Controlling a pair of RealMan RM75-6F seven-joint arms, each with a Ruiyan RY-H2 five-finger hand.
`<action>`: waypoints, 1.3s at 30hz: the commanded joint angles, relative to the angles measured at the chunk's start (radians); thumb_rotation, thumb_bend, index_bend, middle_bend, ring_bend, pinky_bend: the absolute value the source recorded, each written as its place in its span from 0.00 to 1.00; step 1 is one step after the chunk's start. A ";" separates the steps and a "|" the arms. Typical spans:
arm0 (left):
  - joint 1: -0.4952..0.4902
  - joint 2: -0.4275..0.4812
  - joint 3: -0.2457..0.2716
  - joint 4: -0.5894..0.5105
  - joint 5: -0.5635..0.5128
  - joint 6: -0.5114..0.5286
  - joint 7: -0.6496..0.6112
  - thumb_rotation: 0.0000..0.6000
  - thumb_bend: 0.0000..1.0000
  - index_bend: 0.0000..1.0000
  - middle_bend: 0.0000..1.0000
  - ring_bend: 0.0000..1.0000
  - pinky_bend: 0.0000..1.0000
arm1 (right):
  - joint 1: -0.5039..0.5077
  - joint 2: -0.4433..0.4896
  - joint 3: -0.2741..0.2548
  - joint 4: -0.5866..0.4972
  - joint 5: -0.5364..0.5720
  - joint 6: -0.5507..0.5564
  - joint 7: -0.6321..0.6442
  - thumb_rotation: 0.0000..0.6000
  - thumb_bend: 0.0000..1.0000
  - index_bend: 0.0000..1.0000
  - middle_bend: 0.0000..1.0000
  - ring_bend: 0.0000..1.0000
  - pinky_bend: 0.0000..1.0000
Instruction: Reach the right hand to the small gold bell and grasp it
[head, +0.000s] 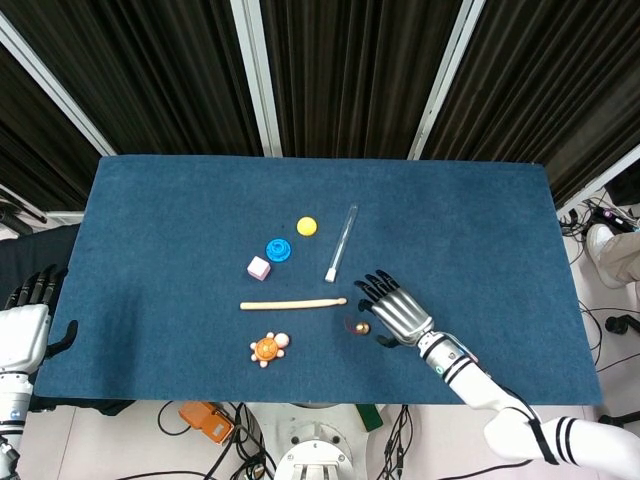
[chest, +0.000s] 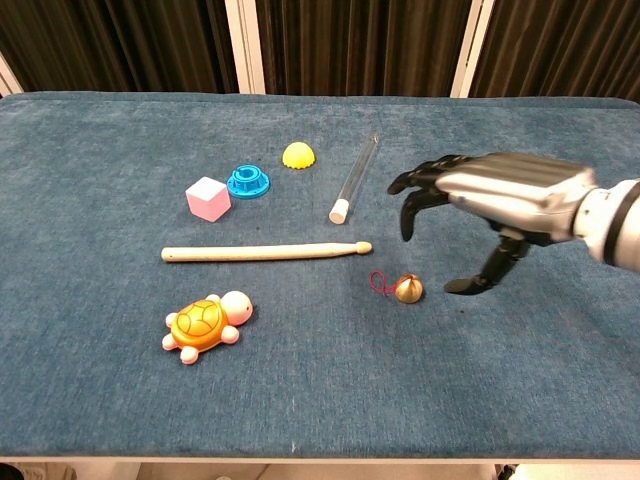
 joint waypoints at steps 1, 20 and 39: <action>-0.001 0.000 0.000 0.002 -0.001 -0.002 -0.001 1.00 0.38 0.07 0.00 0.02 0.13 | 0.016 -0.015 -0.001 0.011 0.014 -0.007 -0.009 1.00 0.36 0.44 0.13 0.10 0.07; -0.002 0.001 -0.001 0.003 -0.007 -0.006 -0.001 1.00 0.38 0.07 0.00 0.02 0.13 | 0.090 -0.077 -0.032 0.103 0.089 -0.039 0.017 1.00 0.36 0.51 0.13 0.10 0.07; -0.003 0.003 -0.002 0.001 -0.012 -0.012 -0.011 1.00 0.38 0.07 0.00 0.02 0.13 | 0.131 -0.046 -0.003 0.086 0.060 0.023 0.112 1.00 0.49 0.65 0.13 0.11 0.08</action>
